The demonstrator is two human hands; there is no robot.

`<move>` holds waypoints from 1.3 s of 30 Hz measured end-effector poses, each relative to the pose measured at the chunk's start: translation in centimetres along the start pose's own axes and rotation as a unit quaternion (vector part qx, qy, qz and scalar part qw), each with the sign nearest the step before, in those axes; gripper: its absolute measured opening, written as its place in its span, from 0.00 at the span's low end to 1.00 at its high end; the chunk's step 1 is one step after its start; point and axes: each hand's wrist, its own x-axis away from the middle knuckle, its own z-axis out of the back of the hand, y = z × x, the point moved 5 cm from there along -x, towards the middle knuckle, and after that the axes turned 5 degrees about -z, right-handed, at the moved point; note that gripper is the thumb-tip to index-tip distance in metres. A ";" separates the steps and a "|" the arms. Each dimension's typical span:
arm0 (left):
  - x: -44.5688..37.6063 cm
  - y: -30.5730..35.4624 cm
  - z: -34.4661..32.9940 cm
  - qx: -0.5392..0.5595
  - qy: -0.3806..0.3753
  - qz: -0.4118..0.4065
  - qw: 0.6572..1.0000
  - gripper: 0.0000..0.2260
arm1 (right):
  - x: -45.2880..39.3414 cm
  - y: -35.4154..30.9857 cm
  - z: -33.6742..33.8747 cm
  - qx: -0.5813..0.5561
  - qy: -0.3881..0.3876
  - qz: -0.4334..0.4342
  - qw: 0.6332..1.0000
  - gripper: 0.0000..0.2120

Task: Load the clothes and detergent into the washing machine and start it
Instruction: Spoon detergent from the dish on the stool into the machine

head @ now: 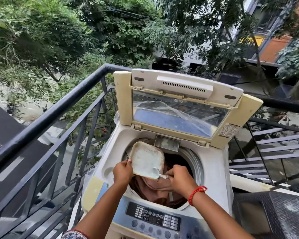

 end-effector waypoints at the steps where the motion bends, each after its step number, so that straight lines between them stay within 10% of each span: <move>1: -0.3 -0.2 -0.1 0.002 -0.006 0.002 1.000 0.20 | -0.3 0.1 0.3 -0.017 -0.014 -0.012 1.000 0.09; 14: -0.6 0.2 -2.2 -0.002 -0.058 -0.004 0.998 0.21 | -3.3 0.6 -2.1 -0.224 -0.074 -0.100 0.967 0.06; 27: -1.5 -2.7 -1.6 0.125 -0.034 0.088 0.988 0.15 | -6.2 4.0 1.3 -0.536 -0.001 -0.204 0.819 0.09; 32: -1.2 -3.2 -1.3 0.172 -0.020 0.111 0.979 0.13 | -8.2 6.0 2.8 -0.451 0.080 -0.205 0.865 0.07; 39: -0.9 -4.0 -1.3 0.181 -0.020 0.113 0.977 0.12 | -9.0 3.8 3.9 -0.011 0.174 -0.025 0.984 0.07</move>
